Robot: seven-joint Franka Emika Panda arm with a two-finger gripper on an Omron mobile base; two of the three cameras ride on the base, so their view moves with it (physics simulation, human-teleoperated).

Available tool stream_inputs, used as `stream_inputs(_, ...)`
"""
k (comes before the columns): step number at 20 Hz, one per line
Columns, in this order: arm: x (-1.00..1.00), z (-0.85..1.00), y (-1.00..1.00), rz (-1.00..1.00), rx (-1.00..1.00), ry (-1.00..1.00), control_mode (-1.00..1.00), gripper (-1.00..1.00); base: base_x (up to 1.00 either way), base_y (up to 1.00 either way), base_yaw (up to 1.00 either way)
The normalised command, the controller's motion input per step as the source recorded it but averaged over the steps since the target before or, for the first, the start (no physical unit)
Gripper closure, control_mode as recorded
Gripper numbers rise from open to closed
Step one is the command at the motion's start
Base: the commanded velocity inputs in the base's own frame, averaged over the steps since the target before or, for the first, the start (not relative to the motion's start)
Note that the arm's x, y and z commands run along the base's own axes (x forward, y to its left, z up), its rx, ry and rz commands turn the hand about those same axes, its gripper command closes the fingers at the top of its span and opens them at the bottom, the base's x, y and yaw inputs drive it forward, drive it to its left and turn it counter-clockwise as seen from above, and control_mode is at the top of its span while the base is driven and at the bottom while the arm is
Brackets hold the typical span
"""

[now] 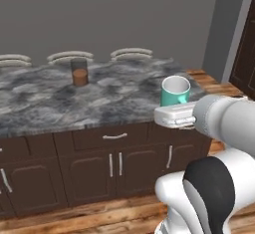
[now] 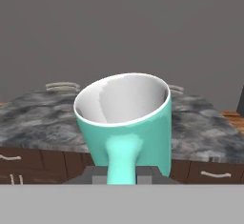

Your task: Open the cabinet directly in front. Then move the wine and the mug to the dining counter with the jar on it.

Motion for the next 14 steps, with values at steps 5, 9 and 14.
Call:
stream_inputs(5, 0.0, 0.0, 0.0, 0.0, 0.0, 0.0, 1.0, 1.0, 0.49, -0.67, 0.06)
stream_inputs(9, 0.0, 0.0, 0.0, 0.0, 0.0, 0.0, 1.0, 1.0, 0.52, -0.42, -0.01)
stream_inputs(14, 0.0, 0.0, 0.0, 0.0, 0.0, 0.0, 1.0, 1.0, 0.86, -0.12, -0.01)
